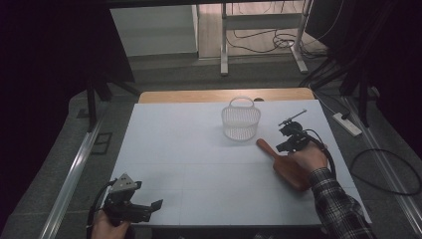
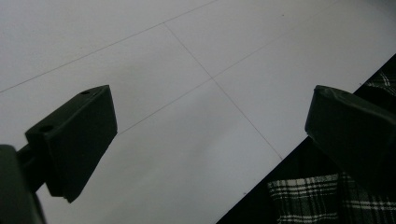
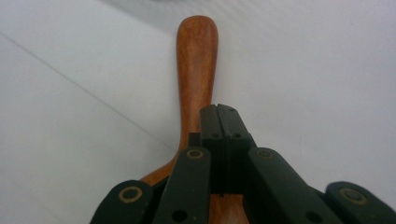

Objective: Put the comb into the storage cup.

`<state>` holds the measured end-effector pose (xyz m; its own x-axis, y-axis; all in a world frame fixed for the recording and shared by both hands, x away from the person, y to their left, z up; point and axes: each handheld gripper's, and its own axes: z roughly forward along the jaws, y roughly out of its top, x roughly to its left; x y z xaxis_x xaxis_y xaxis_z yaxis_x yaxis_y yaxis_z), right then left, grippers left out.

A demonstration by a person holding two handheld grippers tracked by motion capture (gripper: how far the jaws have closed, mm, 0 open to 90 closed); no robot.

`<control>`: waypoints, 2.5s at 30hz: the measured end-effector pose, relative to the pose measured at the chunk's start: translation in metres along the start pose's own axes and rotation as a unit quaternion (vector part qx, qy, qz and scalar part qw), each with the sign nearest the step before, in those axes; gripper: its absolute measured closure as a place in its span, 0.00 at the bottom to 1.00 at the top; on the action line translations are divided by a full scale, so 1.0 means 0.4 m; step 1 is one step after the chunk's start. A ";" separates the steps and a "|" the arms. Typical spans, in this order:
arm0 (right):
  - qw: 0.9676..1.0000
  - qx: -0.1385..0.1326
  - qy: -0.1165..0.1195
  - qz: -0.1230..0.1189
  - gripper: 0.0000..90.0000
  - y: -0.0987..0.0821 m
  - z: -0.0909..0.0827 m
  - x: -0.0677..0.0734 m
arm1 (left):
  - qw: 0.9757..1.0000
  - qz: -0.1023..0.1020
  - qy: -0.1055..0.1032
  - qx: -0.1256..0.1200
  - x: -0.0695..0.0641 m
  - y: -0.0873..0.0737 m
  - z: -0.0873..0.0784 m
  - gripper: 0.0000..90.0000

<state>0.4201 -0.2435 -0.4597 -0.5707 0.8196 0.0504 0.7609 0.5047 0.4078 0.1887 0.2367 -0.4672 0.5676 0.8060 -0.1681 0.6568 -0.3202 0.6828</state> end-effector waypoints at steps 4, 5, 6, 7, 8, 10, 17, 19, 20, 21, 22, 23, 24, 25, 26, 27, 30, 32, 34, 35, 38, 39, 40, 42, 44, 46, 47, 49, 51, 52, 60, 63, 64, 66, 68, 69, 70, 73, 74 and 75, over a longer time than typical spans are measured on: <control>1.000 0.005 -0.007 0.004 0.99 0.011 0.021 -0.004 | 1.000 0.000 0.000 0.001 0.000 0.000 0.000 0.04; 1.000 0.007 -0.010 0.004 0.99 0.013 0.026 -0.004 | 1.000 0.000 0.000 0.001 0.000 0.000 0.000 0.04; 1.000 0.011 -0.012 0.006 0.99 0.016 0.031 -0.004 | 1.000 0.001 0.000 0.001 0.000 0.000 0.000 0.04; 1.000 0.014 -0.014 0.006 0.99 0.018 0.035 -0.005 | 1.000 0.001 0.000 0.001 0.000 0.000 0.000 0.04; 1.000 0.016 -0.017 0.006 0.99 0.020 0.043 -0.005 | 1.000 0.001 0.000 0.001 0.000 0.000 0.000 0.04; 1.000 0.020 -0.022 0.009 0.99 0.024 0.053 -0.004 | 1.000 0.001 0.000 0.001 0.000 0.000 0.000 0.04; 0.999 0.033 -0.032 0.012 0.99 0.036 0.084 0.003 | 1.000 0.003 0.001 0.000 -0.001 0.000 0.001 0.04; 0.999 0.037 -0.035 0.007 0.99 0.040 0.091 0.008 | 1.000 0.003 0.001 0.001 -0.002 0.000 0.001 0.04; 0.999 0.035 -0.036 0.007 0.99 0.041 0.093 0.011 | 1.000 0.004 0.001 0.001 -0.002 0.000 0.001 0.04; 0.999 0.038 -0.035 0.004 0.99 0.043 0.095 0.015 | 1.000 0.004 0.002 0.002 -0.002 0.000 0.001 0.04; 0.999 0.037 -0.034 0.002 0.99 0.045 0.097 0.020 | 1.000 0.005 0.002 0.002 -0.002 0.001 0.001 0.04; 0.999 0.038 -0.034 -0.002 0.99 0.047 0.098 0.023 | 1.000 0.006 0.002 0.003 -0.003 0.001 0.002 0.04; 0.999 0.037 -0.033 -0.004 0.99 0.049 0.100 0.033 | 1.000 0.007 0.002 0.004 -0.004 0.001 0.002 0.04; 0.999 0.039 -0.032 -0.009 0.99 0.051 0.101 0.038 | 1.000 0.008 0.003 0.004 -0.005 0.001 0.002 0.04; 0.999 0.038 -0.030 -0.012 0.99 0.053 0.104 0.046 | 1.000 0.009 0.003 0.005 -0.005 0.001 0.002 0.04; 0.999 0.038 -0.028 -0.017 0.99 0.054 0.106 0.055 | 1.000 0.010 0.004 0.006 -0.006 0.001 0.003 0.04; 0.998 0.040 -0.024 -0.035 0.99 0.059 0.112 0.085 | 1.000 0.011 0.006 0.006 -0.007 0.001 0.003 0.04; 0.998 0.041 -0.020 -0.044 0.99 0.059 0.114 0.102 | 1.000 0.011 0.006 0.006 -0.007 0.001 0.003 0.04; 0.998 0.043 -0.016 -0.053 0.99 0.059 0.116 0.117 | 1.000 0.012 0.006 0.007 -0.007 0.001 0.003 0.04; 0.997 0.042 -0.015 -0.055 0.99 0.059 0.117 0.122 | 1.000 0.012 0.007 0.007 -0.007 0.001 0.003 0.04; 0.997 0.042 -0.008 -0.066 0.99 0.057 0.120 0.141 | 1.000 0.013 0.007 0.007 -0.008 0.001 0.003 0.04; 0.997 0.043 -0.006 -0.068 0.99 0.057 0.121 0.146 | 1.000 0.013 0.007 0.007 -0.008 0.001 0.003 0.04; 0.997 0.044 -0.003 -0.071 0.99 0.056 0.122 0.152 | 1.000 0.013 0.007 0.007 -0.008 0.002 0.003 0.04; 0.996 0.043 0.003 -0.074 0.99 0.054 0.124 0.159 | 1.000 0.014 0.007 0.008 -0.008 0.002 0.003 0.04; 0.995 0.047 0.012 -0.082 0.99 0.048 0.126 0.182 | 1.000 0.014 0.007 0.007 -0.008 0.002 0.003 0.04; 0.995 0.049 0.014 -0.089 0.99 0.044 0.125 0.190 | 1.000 0.014 0.007 0.007 -0.008 0.002 0.003 0.04; 0.994 0.050 0.017 -0.092 0.99 0.041 0.124 0.196 | 1.000 0.014 0.007 0.007 -0.008 0.002 0.003 0.04; 0.994 0.051 0.019 -0.096 0.99 0.035 0.123 0.204 | 1.000 0.014 0.007 0.007 -0.009 0.001 0.003 0.04; 0.993 0.054 0.023 -0.101 0.99 0.021 0.119 0.213 | 1.000 0.014 0.006 0.007 -0.008 0.001 0.003 0.04; 0.993 0.056 0.025 -0.102 0.99 0.017 0.118 0.215 | 1.000 0.014 0.006 0.006 -0.008 0.001 0.003 0.04; 0.991 0.065 0.035 -0.110 0.99 -0.029 0.101 0.232 | 1.000 0.016 0.006 0.008 -0.009 0.002 0.004 0.04; 0.990 0.069 0.038 -0.116 0.99 -0.050 0.091 0.241 | 1.000 0.016 0.006 0.008 -0.009 0.002 0.004 0.04; 0.990 0.069 0.038 -0.117 0.99 -0.055 0.090 0.241 | 1.000 0.016 0.006 0.008 -0.009 0.002 0.004 0.04; 0.990 0.070 0.039 -0.119 0.99 -0.066 0.084 0.241 | 1.000 0.016 0.006 0.008 -0.009 0.002 0.004 0.04; 0.990 0.072 0.038 -0.119 0.99 -0.077 0.078 0.239 | 1.000 0.016 0.006 0.008 -0.009 0.002 0.004 0.04; 0.989 0.071 0.039 -0.120 0.99 -0.082 0.075 0.238 | 1.000 0.016 0.006 0.007 -0.009 0.002 0.004 0.04; 0.989 0.070 0.040 -0.121 0.99 -0.089 0.073 0.237 | 1.000 0.015 0.005 0.007 -0.008 0.002 0.003 0.04; 0.990 0.073 0.044 -0.117 0.99 -0.107 0.064 0.233 | 1.000 0.014 0.004 0.007 -0.007 0.002 0.003 0.04; 0.989 0.073 0.045 -0.118 0.99 -0.113 0.061 0.230 | 1.000 0.014 0.004 0.007 -0.008 0.002 0.004 0.05; 0.989 0.072 0.045 -0.118 0.99 -0.119 0.058 0.228 | 1.000 0.014 0.004 0.007 -0.008 0.002 0.004 0.05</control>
<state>0.3392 -0.1863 -0.4957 -0.7576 0.6506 0.0525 0.6360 0.7178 0.2833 0.1882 0.2330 -0.4671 0.5818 0.8008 -0.1425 0.6475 -0.3500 0.6769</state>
